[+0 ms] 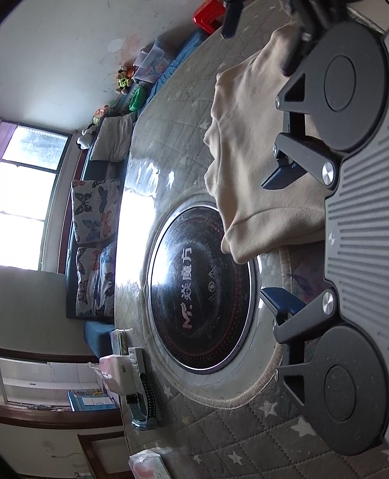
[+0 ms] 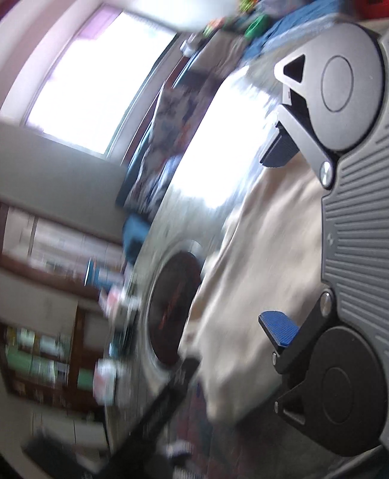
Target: Fold clothes
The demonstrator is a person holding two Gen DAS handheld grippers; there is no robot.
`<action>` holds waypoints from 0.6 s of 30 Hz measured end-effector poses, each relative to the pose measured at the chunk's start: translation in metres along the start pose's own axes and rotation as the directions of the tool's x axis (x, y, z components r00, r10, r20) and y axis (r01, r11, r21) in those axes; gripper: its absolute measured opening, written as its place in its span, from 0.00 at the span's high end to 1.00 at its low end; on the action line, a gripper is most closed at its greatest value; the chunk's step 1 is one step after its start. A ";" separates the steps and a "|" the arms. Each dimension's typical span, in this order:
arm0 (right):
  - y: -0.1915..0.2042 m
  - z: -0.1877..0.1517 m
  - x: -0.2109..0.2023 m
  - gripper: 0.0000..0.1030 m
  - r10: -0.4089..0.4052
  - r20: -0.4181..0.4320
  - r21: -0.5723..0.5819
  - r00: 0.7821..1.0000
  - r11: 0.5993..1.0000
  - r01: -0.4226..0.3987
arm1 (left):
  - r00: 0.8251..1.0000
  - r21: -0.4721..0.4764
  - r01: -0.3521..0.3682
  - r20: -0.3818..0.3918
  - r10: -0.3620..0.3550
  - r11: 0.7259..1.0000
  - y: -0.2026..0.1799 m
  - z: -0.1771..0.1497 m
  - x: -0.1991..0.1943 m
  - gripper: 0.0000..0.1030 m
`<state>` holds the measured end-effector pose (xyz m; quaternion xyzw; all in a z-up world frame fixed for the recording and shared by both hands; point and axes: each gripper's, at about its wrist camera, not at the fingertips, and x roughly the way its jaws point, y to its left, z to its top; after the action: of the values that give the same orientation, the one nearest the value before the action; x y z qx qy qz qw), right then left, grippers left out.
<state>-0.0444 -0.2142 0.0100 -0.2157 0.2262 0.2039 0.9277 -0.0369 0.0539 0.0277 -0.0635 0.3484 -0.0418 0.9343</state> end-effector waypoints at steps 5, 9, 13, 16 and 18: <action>-0.041 -0.026 -0.007 0.00 -0.126 -0.046 0.053 0.991 0.990 0.128 | 1.000 0.030 0.006 -0.015 -0.005 1.000 -0.009 -0.008 0.000 0.25; -0.053 -0.043 -0.012 0.00 -0.177 -0.074 0.066 0.981 0.981 0.182 | 1.000 0.051 0.002 -0.025 -0.001 0.999 -0.015 -0.013 0.001 0.24; -0.058 -0.060 -0.011 0.00 -0.195 -0.099 0.088 0.976 0.975 0.203 | 0.999 0.051 -0.006 -0.034 0.008 0.999 -0.014 -0.015 0.004 0.23; -0.060 -0.066 -0.013 0.00 -0.189 -0.094 0.115 0.977 0.973 0.200 | 0.999 0.050 -0.012 -0.037 0.014 0.999 -0.015 -0.016 0.005 0.23; -0.060 -0.065 -0.018 0.00 -0.191 -0.080 0.126 0.978 0.972 0.200 | 0.999 0.052 -0.013 -0.037 0.015 0.999 -0.015 -0.016 0.004 0.23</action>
<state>-0.0517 -0.3009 -0.0146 -0.1810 0.2479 0.0886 0.9476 -0.0444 0.0374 0.0152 -0.0358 0.3652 -0.0455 0.9291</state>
